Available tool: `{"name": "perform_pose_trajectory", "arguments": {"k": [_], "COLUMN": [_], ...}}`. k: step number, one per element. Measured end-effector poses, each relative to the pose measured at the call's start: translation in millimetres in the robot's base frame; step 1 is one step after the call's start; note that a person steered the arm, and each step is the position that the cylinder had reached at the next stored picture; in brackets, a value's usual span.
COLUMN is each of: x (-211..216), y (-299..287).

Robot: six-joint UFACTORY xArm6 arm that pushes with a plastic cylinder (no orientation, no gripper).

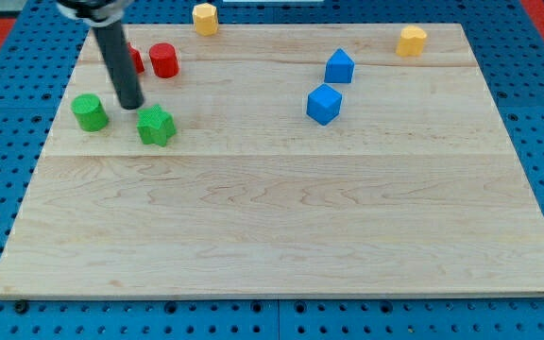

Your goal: Place red star to top right of yellow heart

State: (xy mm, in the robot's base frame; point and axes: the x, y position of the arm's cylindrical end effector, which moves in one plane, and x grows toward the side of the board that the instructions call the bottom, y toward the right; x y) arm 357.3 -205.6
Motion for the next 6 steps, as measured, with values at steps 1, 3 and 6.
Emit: {"name": "perform_pose_trajectory", "arguments": {"k": [1,3,6], "x": [7.2,-4.8,42.9], "y": [-13.2,55.1,60.4]}}
